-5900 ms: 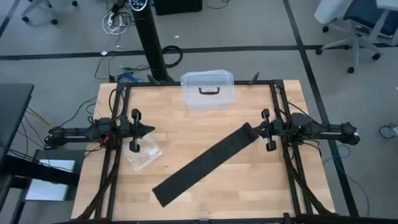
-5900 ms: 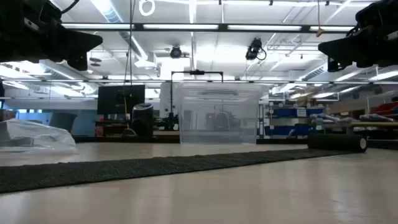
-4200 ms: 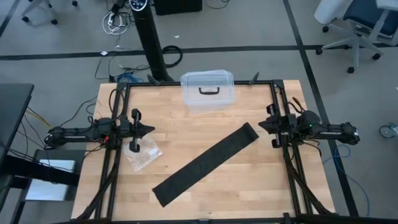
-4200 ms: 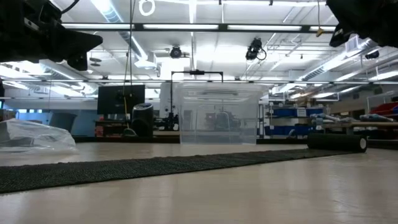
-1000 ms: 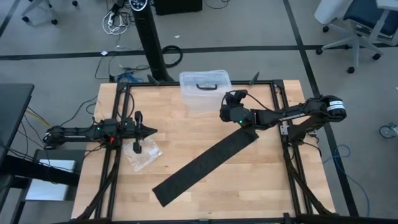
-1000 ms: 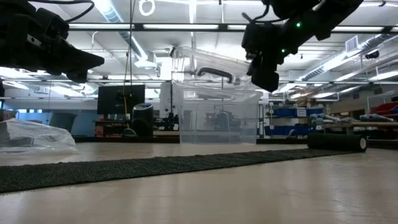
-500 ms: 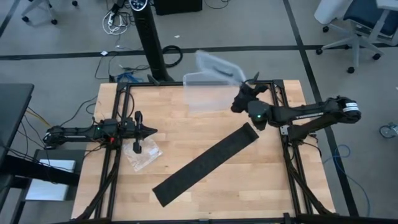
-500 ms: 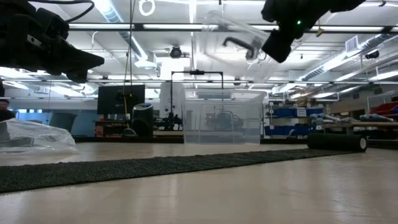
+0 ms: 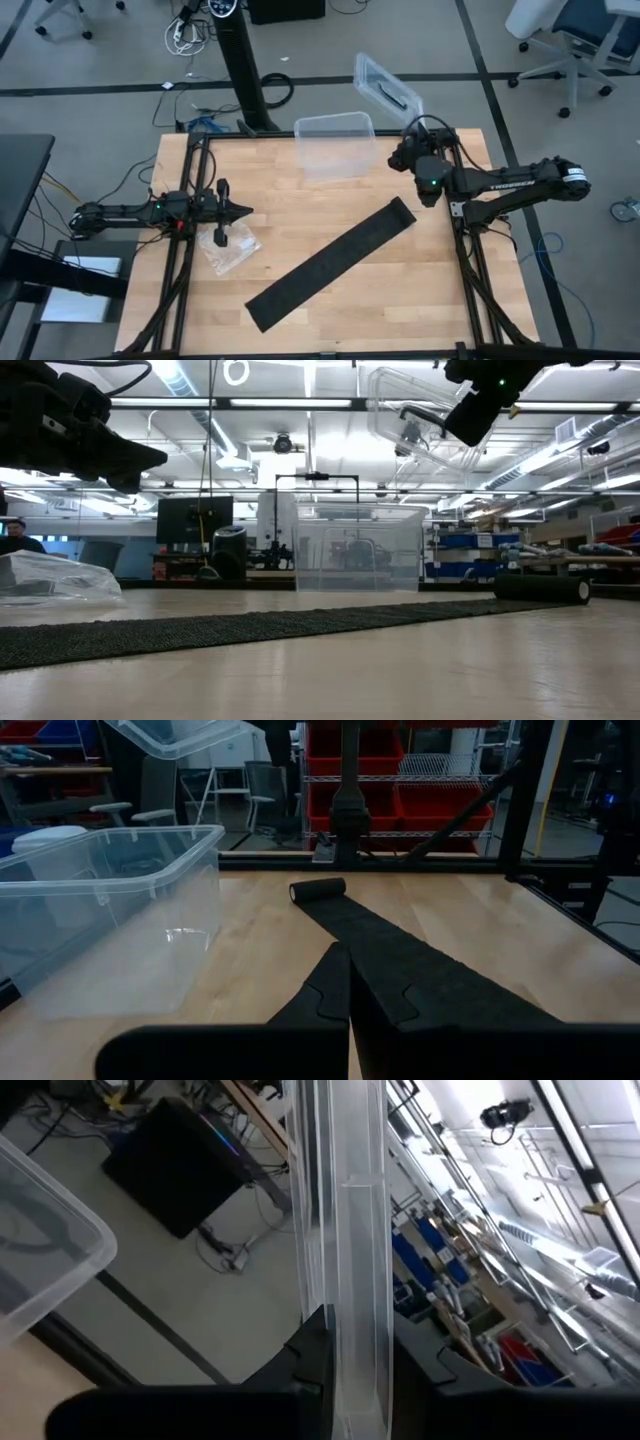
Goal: Roll bandage
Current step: Open the transparent bin
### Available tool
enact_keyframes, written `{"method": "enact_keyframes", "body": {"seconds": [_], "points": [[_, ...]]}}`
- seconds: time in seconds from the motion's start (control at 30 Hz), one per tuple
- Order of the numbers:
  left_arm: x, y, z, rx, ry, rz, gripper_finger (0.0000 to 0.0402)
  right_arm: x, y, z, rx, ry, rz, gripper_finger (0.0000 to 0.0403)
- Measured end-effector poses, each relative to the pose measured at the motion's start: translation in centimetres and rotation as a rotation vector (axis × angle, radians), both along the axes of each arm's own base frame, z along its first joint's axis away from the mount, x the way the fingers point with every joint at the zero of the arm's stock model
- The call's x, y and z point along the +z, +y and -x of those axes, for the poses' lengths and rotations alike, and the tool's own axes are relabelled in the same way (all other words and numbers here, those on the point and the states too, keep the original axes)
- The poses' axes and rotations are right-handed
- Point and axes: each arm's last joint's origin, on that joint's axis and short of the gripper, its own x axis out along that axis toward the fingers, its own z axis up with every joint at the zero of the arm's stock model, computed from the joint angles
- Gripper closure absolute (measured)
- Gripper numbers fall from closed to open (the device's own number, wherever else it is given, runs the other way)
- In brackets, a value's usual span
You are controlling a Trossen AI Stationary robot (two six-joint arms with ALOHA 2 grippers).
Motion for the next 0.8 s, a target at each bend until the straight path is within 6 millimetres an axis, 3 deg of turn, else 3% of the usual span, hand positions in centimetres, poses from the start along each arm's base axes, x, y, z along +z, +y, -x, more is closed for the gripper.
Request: {"method": "enact_keyframes", "body": {"seconds": [0.3,0.43,0.6,0.8], "points": [[0.2,0.0,0.0,0.001,-0.023,0.000,0.0397,-2.1,-1.1,0.0,0.130,-0.162,-0.077,0.0351],[0.3,0.0,0.0,0.001,-0.027,0.000,0.0397,-3.7,-2.4,0.5,0.175,-0.261,-0.218,0.0351],[0.3,0.0,0.0,0.001,-0.030,0.000,0.0397,-5.1,-3.5,1.8,0.108,-0.296,-0.326,0.0351],[0.2,0.0,0.0,0.001,-0.019,0.000,0.0397,-6.3,-4.3,2.7,0.121,-0.431,-0.593,0.0351]]}}
